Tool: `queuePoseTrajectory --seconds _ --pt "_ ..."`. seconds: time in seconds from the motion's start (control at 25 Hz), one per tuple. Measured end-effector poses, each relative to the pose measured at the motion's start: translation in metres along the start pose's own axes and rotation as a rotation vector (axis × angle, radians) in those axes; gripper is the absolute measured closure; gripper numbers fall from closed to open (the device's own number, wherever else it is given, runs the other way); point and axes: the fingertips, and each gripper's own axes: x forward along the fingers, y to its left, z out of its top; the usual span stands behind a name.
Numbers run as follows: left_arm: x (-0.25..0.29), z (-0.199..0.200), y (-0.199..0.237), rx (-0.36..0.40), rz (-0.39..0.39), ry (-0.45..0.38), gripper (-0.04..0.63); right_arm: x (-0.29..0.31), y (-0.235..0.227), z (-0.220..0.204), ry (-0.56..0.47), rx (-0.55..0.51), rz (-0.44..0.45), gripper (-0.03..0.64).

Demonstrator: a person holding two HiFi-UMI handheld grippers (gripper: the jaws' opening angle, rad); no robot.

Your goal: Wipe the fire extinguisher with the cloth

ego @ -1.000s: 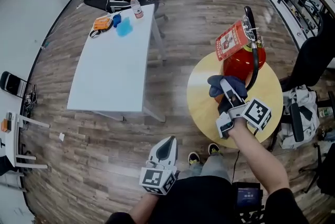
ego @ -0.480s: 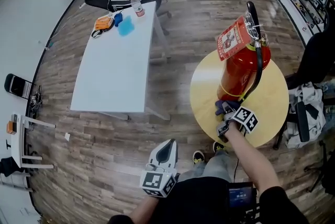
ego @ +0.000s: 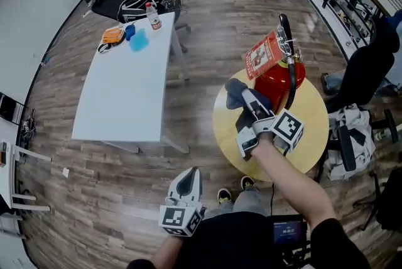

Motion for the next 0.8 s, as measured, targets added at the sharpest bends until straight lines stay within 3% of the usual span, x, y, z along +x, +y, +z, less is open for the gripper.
queuePoseTrajectory --seconds 0.16,0.32,0.48,0.8 --pt "0.001 0.008 -0.001 -0.01 -0.011 -0.024 0.572 0.004 0.083 0.016 -0.092 0.031 0.135 0.546" --pt "-0.002 0.013 0.0 -0.006 -0.013 -0.041 0.572 -0.002 0.09 0.018 -0.126 0.038 0.128 0.546" --pt "-0.004 0.014 0.008 -0.005 0.004 -0.044 0.572 -0.004 0.064 0.017 -0.139 -0.02 0.083 0.546" --pt "-0.013 -0.003 0.016 0.002 0.034 0.018 0.572 -0.008 -0.051 -0.001 -0.137 -0.111 -0.08 0.546"
